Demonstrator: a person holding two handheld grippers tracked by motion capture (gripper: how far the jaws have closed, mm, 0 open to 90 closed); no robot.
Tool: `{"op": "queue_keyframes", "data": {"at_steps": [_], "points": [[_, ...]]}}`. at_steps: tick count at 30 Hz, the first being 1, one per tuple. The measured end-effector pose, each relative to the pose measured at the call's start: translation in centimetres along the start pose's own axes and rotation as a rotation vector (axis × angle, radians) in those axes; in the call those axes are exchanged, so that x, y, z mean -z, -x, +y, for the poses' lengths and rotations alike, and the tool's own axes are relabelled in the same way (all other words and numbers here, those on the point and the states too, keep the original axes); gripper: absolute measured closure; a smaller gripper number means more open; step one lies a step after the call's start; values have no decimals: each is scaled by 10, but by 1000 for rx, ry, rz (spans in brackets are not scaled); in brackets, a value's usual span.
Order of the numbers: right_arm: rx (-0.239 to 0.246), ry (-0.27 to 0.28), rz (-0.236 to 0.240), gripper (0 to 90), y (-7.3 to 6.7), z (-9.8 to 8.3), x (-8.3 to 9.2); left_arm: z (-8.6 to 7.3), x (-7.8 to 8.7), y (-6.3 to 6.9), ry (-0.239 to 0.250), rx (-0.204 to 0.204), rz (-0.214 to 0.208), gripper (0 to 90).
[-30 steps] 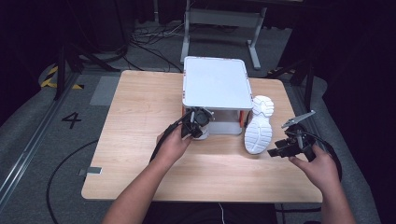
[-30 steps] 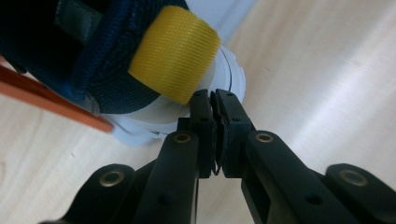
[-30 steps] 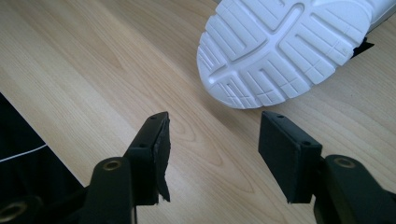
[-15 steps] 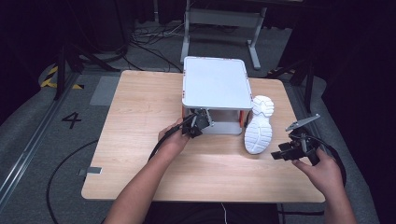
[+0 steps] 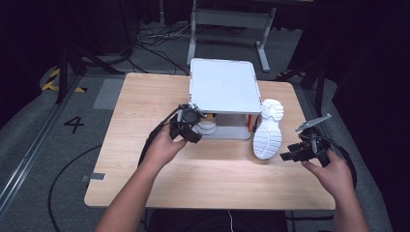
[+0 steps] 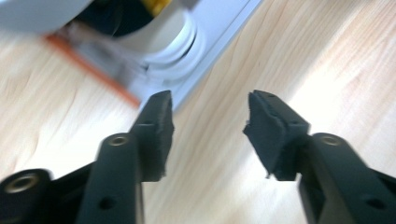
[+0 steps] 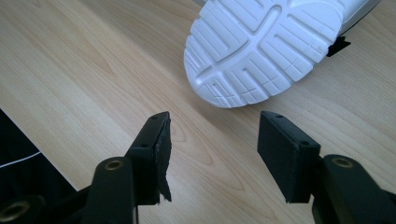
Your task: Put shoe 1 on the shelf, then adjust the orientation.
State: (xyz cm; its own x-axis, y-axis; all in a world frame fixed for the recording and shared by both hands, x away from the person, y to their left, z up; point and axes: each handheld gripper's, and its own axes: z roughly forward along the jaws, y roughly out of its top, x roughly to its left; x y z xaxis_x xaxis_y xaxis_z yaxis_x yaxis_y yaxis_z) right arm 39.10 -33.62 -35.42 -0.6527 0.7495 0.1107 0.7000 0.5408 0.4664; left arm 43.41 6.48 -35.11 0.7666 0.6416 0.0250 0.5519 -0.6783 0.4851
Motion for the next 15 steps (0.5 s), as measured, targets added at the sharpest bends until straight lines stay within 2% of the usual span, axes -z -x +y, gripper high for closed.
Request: {"op": "queue_keyframes", "data": {"at_steps": [3, 6, 9, 15], "points": [[-2, 5, -6, 458, 0, 2, 0, -14, 14, -11, 7, 46, -46, 382], [-4, 25, -16, 469, 3, 5, 2, -26, 19, -20, -26, 84, -48, 315], [-7, 37, -26, 486, 5, 11, 2, -40, 23, -32, -68, 120, -47, 302], [-1, 41, -37, 542, 12, 25, -6, -62, 28, -47, -103, 185, -29, 305]]}}
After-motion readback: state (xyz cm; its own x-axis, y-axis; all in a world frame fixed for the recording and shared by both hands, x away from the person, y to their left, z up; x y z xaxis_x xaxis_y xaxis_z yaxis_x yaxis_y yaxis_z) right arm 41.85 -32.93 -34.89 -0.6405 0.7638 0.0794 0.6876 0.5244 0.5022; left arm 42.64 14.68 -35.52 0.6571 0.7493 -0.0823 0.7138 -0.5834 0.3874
